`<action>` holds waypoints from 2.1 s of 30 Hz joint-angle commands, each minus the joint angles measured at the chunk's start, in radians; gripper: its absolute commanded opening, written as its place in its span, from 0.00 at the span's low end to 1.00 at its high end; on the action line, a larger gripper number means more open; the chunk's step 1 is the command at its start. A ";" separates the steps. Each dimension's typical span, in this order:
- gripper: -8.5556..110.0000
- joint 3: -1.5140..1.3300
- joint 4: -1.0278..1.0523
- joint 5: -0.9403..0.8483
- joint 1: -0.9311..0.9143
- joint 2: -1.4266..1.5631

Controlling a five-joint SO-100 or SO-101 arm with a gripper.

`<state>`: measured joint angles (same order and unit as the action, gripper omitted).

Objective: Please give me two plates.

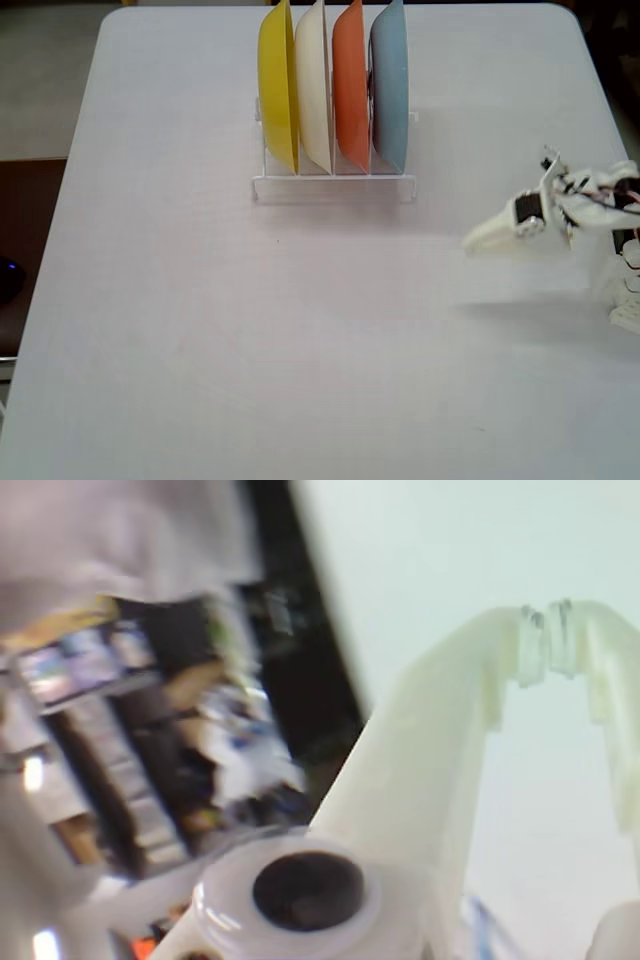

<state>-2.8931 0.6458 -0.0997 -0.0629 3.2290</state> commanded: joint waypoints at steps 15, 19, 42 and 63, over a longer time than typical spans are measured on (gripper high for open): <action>0.12 0.945 0.080 -0.414 -0.339 -0.670; 0.25 1.109 0.186 -0.472 -0.417 -0.831; 0.30 1.664 0.284 -0.712 -0.531 -1.367; 0.10 1.805 0.250 -0.684 -0.445 -1.537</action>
<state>-1.1551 0.9158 -0.7808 -0.5216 1.6751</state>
